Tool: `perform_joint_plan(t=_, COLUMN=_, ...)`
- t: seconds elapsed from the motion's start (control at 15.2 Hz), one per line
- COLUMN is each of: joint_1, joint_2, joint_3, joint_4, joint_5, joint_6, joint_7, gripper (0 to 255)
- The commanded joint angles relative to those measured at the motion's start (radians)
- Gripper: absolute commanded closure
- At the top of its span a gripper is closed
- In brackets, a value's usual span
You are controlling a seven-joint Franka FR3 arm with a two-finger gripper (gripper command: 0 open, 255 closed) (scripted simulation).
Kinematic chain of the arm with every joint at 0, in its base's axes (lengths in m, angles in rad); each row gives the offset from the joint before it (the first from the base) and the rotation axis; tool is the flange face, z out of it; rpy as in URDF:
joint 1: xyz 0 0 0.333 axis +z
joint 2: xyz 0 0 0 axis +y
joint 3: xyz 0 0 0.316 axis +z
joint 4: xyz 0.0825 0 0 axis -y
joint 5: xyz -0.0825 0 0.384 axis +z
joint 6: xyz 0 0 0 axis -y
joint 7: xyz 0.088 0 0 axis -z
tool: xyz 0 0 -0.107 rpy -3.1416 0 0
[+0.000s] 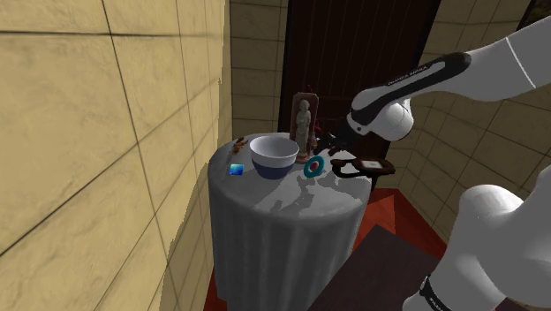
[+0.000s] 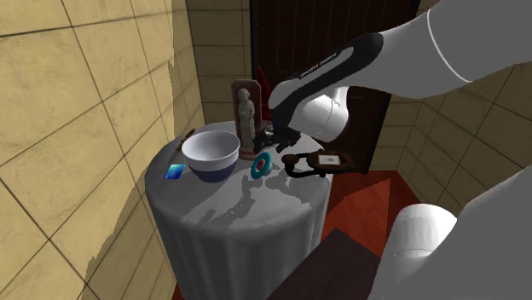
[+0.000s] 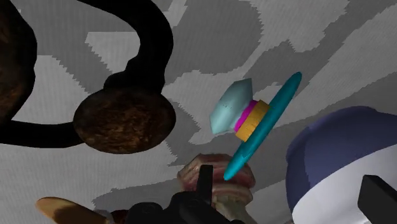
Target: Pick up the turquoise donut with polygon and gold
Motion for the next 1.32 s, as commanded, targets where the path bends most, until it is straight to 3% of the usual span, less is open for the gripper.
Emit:
perform_joint_plan(t=0.0, joint_1=0.146, joint_2=0.039, joint_3=-0.143, joint_4=0.022, joint_5=0.143, joint_6=0.067, joint_7=-0.130, gripper=0)
perform_joint_plan(t=0.46, joint_1=0.390, joint_2=0.083, joint_3=-0.363, joint_4=0.019, joint_5=0.320, joint_6=0.151, joint_7=-0.307, gripper=0)
perform_joint_plan(t=0.59, joint_1=0.417, joint_2=0.084, joint_3=-0.388, joint_4=0.019, joint_5=0.333, joint_6=0.158, joint_7=-0.321, gripper=0)
perform_joint_plan(t=0.66, joint_1=0.422, joint_2=0.084, joint_3=-0.391, joint_4=0.016, joint_5=0.337, joint_6=0.163, joint_7=-0.324, gripper=255)
perform_joint_plan(t=0.79, joint_1=0.440, joint_2=0.084, joint_3=-0.410, joint_4=0.016, joint_5=0.348, joint_6=0.168, joint_7=-0.338, gripper=255)
perform_joint_plan(t=0.99, joint_1=0.401, joint_2=0.076, joint_3=-0.374, joint_4=0.006, joint_5=0.328, joint_6=0.165, joint_7=-0.319, gripper=255)
perform_joint_plan(t=1.25, joint_1=0.416, joint_2=0.085, joint_3=-0.387, joint_4=0.019, joint_5=0.334, joint_6=0.158, joint_7=-0.322, gripper=255)
